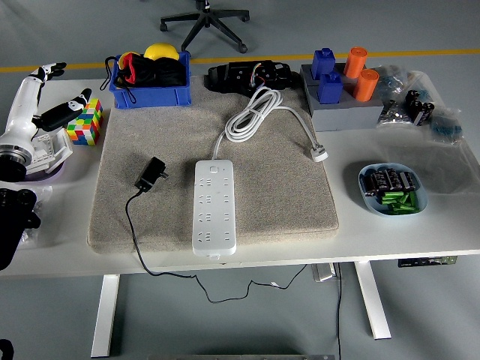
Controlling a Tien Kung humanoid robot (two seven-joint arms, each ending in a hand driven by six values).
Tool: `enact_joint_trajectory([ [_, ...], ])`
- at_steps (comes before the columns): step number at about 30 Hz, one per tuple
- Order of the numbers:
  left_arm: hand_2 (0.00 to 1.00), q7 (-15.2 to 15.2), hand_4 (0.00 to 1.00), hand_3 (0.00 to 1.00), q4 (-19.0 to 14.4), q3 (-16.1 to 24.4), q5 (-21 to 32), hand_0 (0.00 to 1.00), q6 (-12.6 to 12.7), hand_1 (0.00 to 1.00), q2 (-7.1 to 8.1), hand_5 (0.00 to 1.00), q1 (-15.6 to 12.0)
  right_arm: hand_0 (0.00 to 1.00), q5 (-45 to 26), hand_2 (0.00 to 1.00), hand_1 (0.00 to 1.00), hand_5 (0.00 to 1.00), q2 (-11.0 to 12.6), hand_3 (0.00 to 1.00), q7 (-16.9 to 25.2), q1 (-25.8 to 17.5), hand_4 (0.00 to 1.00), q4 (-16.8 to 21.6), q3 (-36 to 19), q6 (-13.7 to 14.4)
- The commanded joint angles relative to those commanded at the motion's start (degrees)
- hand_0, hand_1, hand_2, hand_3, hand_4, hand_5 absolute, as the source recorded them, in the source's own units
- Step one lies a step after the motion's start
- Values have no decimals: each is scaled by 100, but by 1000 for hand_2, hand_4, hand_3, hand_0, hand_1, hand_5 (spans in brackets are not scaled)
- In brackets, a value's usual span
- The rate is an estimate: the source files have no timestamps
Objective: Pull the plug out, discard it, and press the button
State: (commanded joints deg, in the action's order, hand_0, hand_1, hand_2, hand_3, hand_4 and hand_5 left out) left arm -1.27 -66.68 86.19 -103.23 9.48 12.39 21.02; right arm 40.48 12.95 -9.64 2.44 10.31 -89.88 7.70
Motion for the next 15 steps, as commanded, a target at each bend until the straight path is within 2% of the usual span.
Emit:
enact_joint_trajectory([
  [15, 829, -54, 737, 829, -11, 2, -2, 918, -51, 904, -13, 390, -27, 740, 12, 640, 659, 472, -32, 610, 17, -31, 660, 0, -43, -1],
])
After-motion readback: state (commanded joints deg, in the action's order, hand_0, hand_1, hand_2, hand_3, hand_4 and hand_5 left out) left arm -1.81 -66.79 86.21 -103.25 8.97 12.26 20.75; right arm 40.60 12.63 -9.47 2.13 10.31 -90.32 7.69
